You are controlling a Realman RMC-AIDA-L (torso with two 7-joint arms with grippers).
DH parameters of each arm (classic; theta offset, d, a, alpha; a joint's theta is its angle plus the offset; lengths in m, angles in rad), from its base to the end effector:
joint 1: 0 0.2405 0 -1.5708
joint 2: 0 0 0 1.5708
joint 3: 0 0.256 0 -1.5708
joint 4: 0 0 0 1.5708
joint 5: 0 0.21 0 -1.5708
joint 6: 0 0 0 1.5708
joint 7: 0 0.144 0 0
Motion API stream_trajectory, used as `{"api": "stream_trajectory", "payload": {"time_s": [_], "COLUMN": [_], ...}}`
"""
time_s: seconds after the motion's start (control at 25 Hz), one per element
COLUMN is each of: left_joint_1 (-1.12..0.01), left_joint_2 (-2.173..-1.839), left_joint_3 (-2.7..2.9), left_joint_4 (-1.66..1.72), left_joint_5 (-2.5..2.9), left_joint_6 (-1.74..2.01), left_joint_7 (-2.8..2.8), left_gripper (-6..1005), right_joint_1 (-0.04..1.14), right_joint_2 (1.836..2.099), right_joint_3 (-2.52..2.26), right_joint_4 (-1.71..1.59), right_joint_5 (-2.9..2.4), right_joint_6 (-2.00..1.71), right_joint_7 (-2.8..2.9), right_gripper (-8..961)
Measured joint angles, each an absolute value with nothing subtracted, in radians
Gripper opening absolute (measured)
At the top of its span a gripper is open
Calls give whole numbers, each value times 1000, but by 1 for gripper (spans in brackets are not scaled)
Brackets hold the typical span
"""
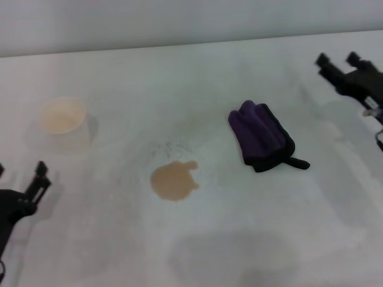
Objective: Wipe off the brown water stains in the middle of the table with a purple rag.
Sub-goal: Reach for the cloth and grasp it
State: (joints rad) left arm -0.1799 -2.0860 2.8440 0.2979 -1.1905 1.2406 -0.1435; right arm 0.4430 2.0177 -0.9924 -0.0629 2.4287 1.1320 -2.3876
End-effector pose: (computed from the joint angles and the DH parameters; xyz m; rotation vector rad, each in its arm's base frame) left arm -0.3491 0.2233 -0.0698 -1.7035 -0.7596 -0.6927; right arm 0.3594 0.3291 0.0081 -1.7048 0.8889 0.8435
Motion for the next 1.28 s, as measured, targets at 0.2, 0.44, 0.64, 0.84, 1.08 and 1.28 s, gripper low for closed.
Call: {"api": "stream_trajectory", "payload": {"time_s": [0.2, 0.44, 0.64, 0.84, 1.08, 1.28], "left_joint_1": [-178, -193, -202, -208, -221, -235], "left_joint_2": [-2083, -2082, -2080, -2081, -2082, -2082], "left_joint_3": [2844, 2838, 2807, 2804, 2803, 2803], "left_joint_4": [270, 227, 213, 192, 190, 191], "left_joint_5": [-1284, -1317, -1321, -1339, -1420, -1478], "left_joint_6": [1281, 1289, 1295, 1293, 1294, 1297], "left_joint_7": [-144, -160, -177, -177, -182, -243], "left_gripper": [891, 890, 891, 891, 890, 890], "right_joint_1": [444, 444, 468, 461, 459, 462], "right_joint_2": [2010, 2008, 2008, 2013, 2016, 2017], "right_joint_3": [-1153, -1357, -1457, -1476, -1562, -1666], "right_joint_4": [-241, -559, -804, -1060, -1313, -1382], "right_joint_5": [2266, 1982, 1569, 1055, 659, 535], "right_joint_6": [1014, 818, 709, 772, 972, 1043], "right_joint_7": [-2158, -1830, -1413, -940, -537, -369], "right_gripper": [868, 868, 860, 853, 835, 816]}}
